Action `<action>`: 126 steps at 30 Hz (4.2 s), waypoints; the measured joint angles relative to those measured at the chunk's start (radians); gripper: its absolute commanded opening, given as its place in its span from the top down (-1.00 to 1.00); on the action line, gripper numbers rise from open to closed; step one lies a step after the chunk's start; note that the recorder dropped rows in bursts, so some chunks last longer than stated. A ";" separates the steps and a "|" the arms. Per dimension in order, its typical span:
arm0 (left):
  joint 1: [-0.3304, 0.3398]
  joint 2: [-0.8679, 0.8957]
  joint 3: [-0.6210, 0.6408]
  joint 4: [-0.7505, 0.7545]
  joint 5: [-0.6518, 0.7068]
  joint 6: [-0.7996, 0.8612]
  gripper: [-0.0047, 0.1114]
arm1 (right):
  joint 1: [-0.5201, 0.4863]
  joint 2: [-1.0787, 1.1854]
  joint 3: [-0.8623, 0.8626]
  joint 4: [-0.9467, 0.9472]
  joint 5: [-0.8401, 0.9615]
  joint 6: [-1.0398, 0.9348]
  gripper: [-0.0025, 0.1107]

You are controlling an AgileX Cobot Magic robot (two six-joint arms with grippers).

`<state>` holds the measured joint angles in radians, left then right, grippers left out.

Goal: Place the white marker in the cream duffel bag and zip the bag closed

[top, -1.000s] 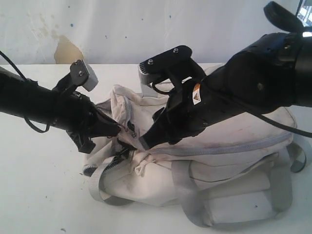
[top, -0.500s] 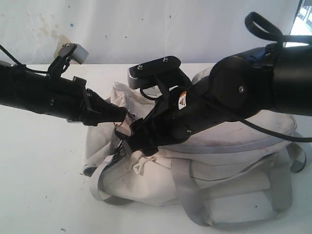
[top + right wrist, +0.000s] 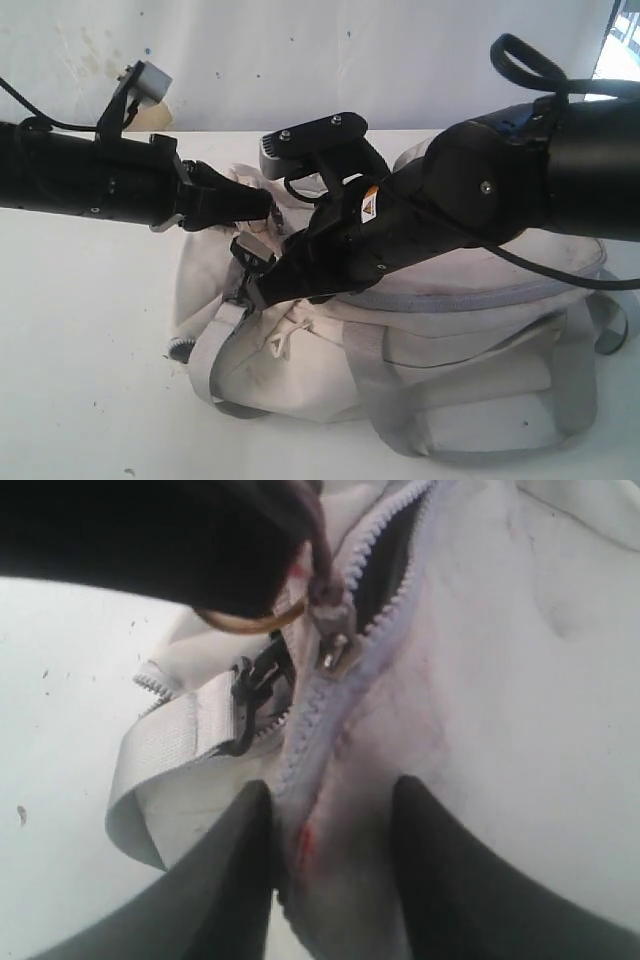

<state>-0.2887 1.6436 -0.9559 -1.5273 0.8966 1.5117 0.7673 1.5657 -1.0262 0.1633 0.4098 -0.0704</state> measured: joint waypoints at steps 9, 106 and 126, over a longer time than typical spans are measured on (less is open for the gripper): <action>-0.002 0.000 0.002 -0.084 -0.033 -0.169 0.92 | 0.000 0.002 0.000 -0.011 0.018 0.000 0.96; 0.178 -0.248 -0.113 1.569 -0.045 -1.610 0.92 | -0.558 -0.017 -0.191 -0.142 0.611 0.209 0.96; 0.258 -0.468 0.052 1.571 -0.025 -1.587 0.92 | -0.726 -0.165 0.011 -0.100 0.576 0.059 0.96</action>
<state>-0.0310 1.1760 -0.9034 0.0437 0.8715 -0.0755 0.0412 1.4003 -1.0155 0.0629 0.9860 -0.0113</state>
